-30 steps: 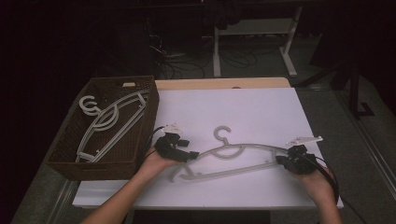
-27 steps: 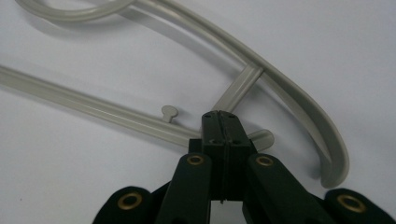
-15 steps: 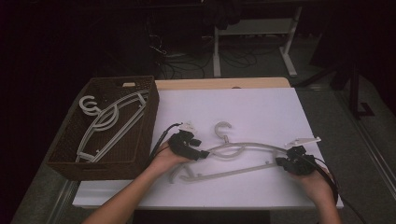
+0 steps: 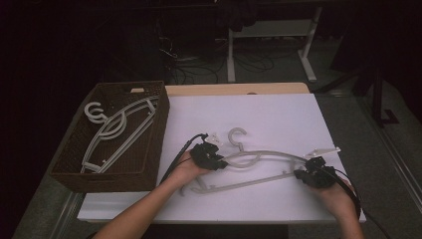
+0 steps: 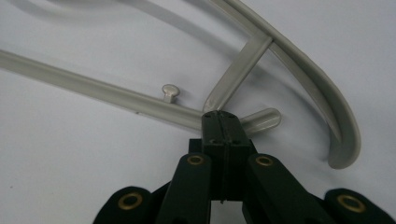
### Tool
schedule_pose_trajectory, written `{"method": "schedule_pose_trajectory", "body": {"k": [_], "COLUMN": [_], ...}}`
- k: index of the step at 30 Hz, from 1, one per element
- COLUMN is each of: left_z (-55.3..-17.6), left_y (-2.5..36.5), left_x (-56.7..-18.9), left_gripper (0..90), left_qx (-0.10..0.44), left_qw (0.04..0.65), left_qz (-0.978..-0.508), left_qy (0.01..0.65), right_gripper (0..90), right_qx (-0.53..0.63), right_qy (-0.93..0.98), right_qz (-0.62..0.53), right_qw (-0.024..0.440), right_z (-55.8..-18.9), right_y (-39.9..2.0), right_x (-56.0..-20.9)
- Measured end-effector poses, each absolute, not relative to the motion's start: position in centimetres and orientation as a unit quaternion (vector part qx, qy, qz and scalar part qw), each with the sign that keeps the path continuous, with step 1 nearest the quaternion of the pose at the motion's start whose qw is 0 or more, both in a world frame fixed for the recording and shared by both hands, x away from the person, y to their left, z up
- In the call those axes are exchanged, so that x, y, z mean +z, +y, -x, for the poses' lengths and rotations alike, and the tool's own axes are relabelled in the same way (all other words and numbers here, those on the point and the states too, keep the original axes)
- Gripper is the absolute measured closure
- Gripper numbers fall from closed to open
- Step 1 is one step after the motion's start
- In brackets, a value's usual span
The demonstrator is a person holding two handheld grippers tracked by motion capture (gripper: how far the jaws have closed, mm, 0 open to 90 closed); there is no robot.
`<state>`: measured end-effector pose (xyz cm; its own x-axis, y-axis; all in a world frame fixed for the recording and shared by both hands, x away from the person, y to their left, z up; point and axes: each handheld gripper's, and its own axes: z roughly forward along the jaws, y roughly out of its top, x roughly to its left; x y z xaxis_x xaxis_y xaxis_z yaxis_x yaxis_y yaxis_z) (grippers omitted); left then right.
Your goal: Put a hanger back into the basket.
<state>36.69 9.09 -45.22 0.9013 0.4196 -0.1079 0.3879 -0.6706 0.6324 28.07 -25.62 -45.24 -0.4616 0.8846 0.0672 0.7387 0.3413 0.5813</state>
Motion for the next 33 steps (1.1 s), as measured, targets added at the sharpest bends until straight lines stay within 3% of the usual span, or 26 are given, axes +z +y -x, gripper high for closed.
{"method": "schedule_pose_trajectory", "body": {"k": [2, 11, 14, 17, 18, 26, 28, 33], "left_z": [-36.6, -36.8, -37.0, -37.1, -37.1, -37.2, -37.2, -37.3], "left_y": [9.0, 9.5, 10.0, 10.7, 10.8, 12.0, 12.4, 13.9], "left_x": [-45.2, -44.7, -44.1, -43.2, -42.9, -39.3, -38.1, -35.2], "left_gripper": [80.0, 82.1, 82.2, 82.3, 82.4, 82.5, 82.5, 82.5], "left_qx": [0.034, 0.031, 0.035, 0.042, 0.042, 0.047, 0.051, 0.072], "left_qw": [0.337, 0.346, 0.352, 0.355, 0.356, 0.374, 0.379, 0.385], "left_qz": [-0.915, -0.907, -0.902, -0.898, -0.896, -0.884, -0.88, -0.873], "left_qy": [0.219, 0.237, 0.247, 0.258, 0.262, 0.275, 0.281, 0.291], "right_gripper": [89.4, 87.4, 78.5, 63.7, 55.0, 22.9, 16.4, 13.3], "right_qx": [0.278, 0.308, 0.328, 0.341, 0.345, 0.361, 0.363, 0.371], "right_qy": [0.808, 0.803, 0.802, 0.804, 0.803, 0.807, 0.809, 0.811], "right_qz": [-0.502, -0.494, -0.483, -0.471, -0.469, -0.45, -0.445, -0.434], "right_qw": [0.133, 0.132, 0.128, 0.121, 0.122, 0.125, 0.121, 0.128], "right_z": [-28.1, -28.0, -27.9, -27.8, -27.8, -28.2, -28.3, -28.3], "right_y": [-25.6, -25.6, -25.3, -24.8, -24.5, -23.5, -23.4, -22.8], "right_x": [-45.2, -44.3, -43.8, -43.7, -43.6, -43.8, -43.9, -44.0]}}
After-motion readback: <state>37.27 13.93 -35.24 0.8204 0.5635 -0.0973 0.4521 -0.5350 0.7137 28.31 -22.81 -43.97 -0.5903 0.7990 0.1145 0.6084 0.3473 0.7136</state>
